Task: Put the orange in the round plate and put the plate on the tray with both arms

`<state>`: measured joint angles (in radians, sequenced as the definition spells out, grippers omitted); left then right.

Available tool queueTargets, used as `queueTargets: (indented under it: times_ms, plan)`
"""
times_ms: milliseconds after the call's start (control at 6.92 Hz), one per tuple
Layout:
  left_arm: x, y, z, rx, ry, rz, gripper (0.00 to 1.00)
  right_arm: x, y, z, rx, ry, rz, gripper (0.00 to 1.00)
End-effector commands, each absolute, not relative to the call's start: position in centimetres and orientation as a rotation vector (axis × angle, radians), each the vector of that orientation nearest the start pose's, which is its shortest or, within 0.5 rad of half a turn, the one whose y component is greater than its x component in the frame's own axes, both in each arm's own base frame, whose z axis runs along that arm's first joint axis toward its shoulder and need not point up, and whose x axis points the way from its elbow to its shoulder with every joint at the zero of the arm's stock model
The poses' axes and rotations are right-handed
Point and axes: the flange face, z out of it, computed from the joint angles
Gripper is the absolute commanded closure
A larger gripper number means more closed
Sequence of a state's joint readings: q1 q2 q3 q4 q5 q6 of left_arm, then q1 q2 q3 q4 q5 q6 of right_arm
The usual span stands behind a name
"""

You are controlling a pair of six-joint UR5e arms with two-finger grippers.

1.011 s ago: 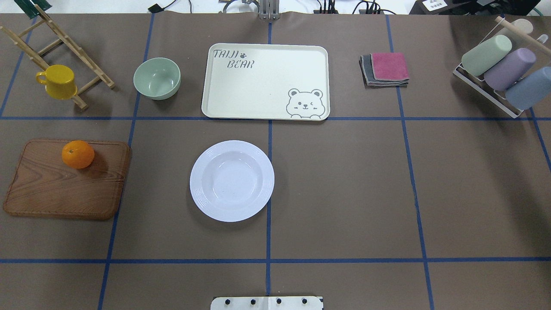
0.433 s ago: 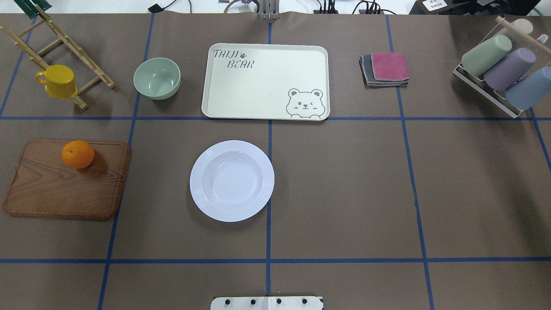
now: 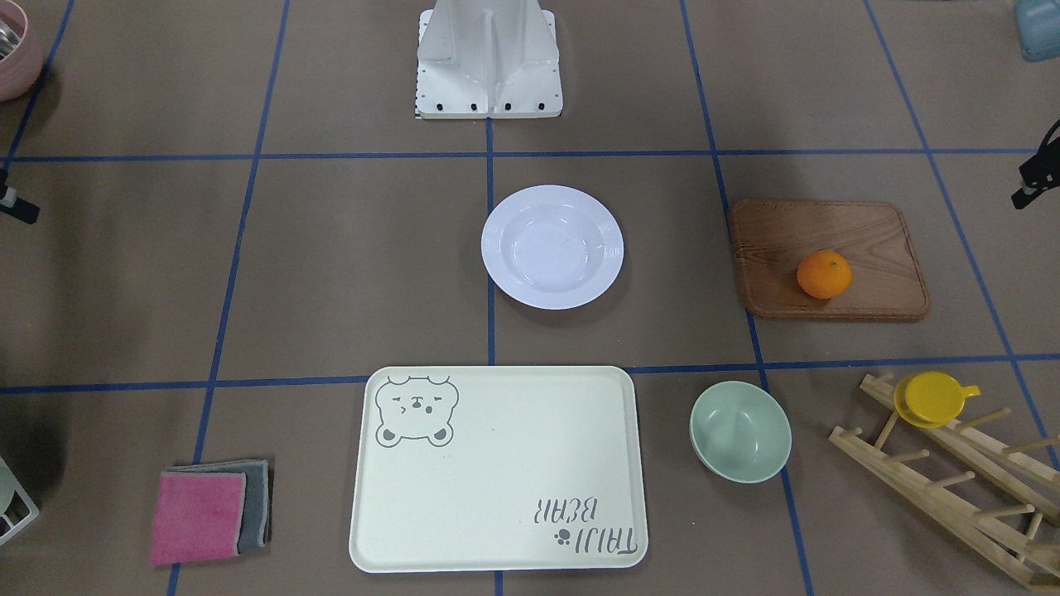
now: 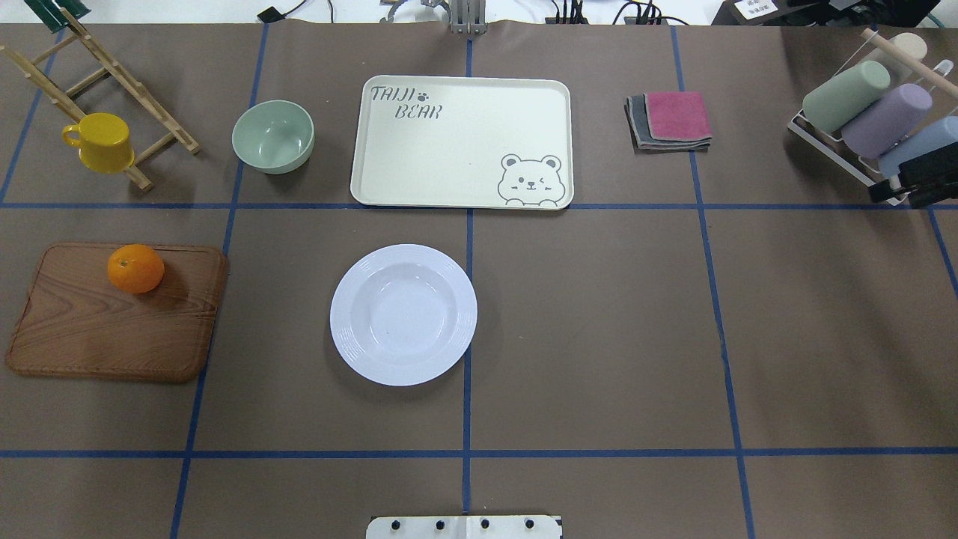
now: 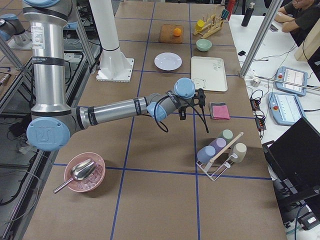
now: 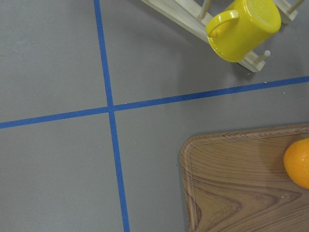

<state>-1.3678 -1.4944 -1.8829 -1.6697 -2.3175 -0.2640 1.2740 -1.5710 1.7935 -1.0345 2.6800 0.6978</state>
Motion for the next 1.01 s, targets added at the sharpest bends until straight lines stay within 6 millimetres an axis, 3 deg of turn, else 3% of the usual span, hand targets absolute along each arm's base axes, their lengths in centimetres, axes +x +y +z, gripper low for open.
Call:
queueTargets:
  times_ms: [0,144,289,433,578,722,867]
  plan:
    - [6.9,-46.9,51.4,0.138,0.838,0.000,0.02,-16.0,-45.0,41.7,0.020,-1.386,-0.046,0.00]
    - [8.8,-46.6,51.1,0.121,0.848,-0.007,0.03,-20.1,-44.2,39.0,0.026,-1.446,0.036,0.00]
    - [10.7,-46.4,50.6,0.106,0.868,-0.047,0.03,-26.3,-42.3,35.5,-0.001,-1.561,0.150,0.00]
    - [12.4,-46.5,49.9,0.097,0.865,-0.070,0.03,-30.8,-40.1,33.2,-0.047,-1.659,0.227,0.00]
    - [16.6,-47.6,47.7,0.100,0.854,-0.092,0.03,-32.9,-39.3,31.8,-0.049,-1.689,0.242,0.00]
    - [21.4,-47.3,47.2,0.094,0.824,-0.062,0.03,-34.8,-38.3,31.3,-0.068,-1.704,0.262,0.00]
    - [22.7,-47.6,47.0,0.084,0.825,-0.073,0.03,-36.2,-37.7,30.0,-0.062,-1.729,0.250,0.00]
